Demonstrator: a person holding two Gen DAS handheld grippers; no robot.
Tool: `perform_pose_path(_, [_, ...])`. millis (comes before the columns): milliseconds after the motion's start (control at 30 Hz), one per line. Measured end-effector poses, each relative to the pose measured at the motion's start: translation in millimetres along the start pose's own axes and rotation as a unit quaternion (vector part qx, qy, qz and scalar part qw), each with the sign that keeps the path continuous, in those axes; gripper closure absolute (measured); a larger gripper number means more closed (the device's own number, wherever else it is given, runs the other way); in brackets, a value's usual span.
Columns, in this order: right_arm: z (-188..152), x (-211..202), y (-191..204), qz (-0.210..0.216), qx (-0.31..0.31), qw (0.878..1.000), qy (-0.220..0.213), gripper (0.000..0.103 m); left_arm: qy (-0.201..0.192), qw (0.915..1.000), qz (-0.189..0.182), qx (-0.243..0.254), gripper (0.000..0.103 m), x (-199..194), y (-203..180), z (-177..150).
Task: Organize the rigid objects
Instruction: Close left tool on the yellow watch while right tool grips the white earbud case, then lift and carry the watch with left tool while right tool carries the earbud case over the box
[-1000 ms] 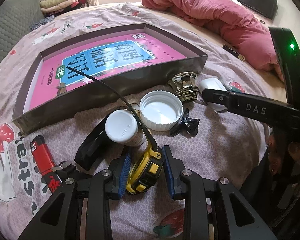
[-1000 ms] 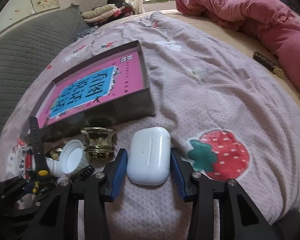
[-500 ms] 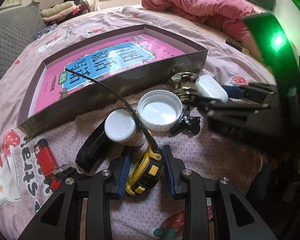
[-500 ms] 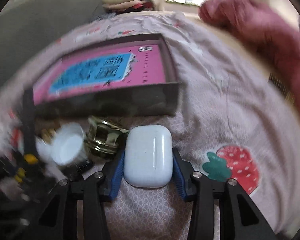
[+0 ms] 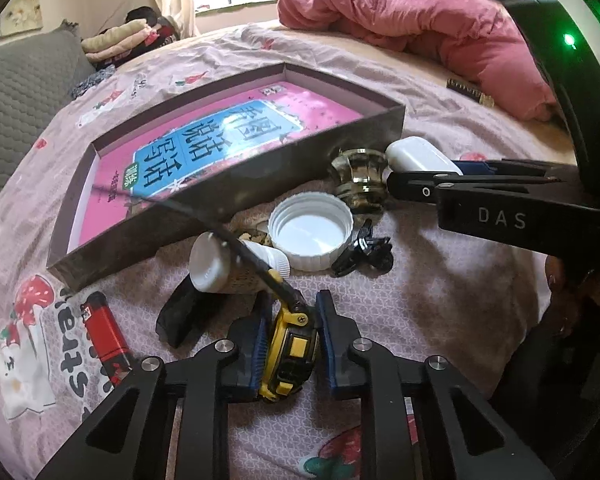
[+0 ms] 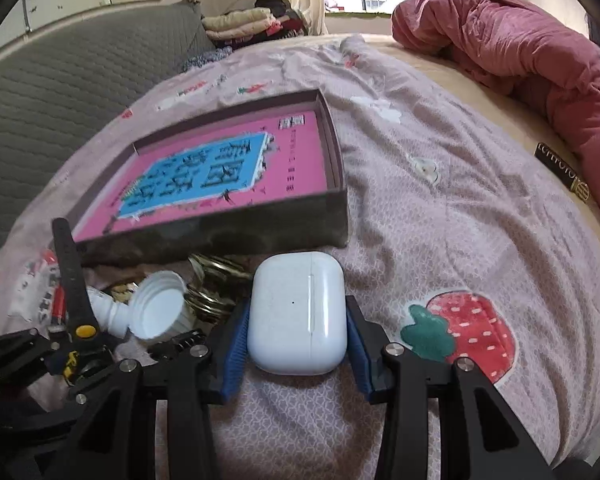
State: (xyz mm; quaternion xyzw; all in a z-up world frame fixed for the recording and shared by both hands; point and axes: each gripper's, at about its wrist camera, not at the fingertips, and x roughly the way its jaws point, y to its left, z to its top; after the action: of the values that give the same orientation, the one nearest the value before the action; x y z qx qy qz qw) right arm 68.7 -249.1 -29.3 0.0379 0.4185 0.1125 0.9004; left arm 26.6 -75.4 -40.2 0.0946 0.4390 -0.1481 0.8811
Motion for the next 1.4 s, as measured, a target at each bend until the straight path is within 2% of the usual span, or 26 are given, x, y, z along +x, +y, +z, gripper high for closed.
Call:
perform_pose_path(167, [4.8, -12.1, 2.5, 0.005, -0.006, 1.000, -0.023, 0.059, -0.031, 0.9993, -0.019, -0.009, 0.085, -15.9, 1.7, 6.2])
perform_pose_path(367, [7.2, -14.8, 5.5, 0.005, -0.010, 1.000, -0.029, 0.059, -0.047, 0.9982, -0.025, -0.028, 0.085, -25.7, 10.9, 8.7])
perform_pose_path(500, [7.3, -18.3, 5.3, 0.001, -0.011, 0.999, -0.036, 0.059, -0.064, 0.9958, -0.040, -0.052, 0.085, -35.5, 22.2, 12.5])
perform_pose_path(833, [12.2, -27.1, 5.4, 0.003, -0.011, 0.998, -0.057, 0.059, -0.114, 0.9883, -0.044, -0.092, 0.085, -64.8, 48.1, 21.9])
perform_pose_path(1033, [16.1, -31.2, 8.4, 0.002, -0.020, 0.997, -0.071, 0.059, -0.138, 0.9830, -0.027, -0.118, 0.085, -76.7, 70.1, 29.9])
perform_pose_path(1400, [24.3, -30.3, 27.6, 0.005, -0.061, 0.995, -0.082, 0.059, -0.158, 0.9773, 0.019, -0.140, 0.085, -65.1, 94.9, 46.2])
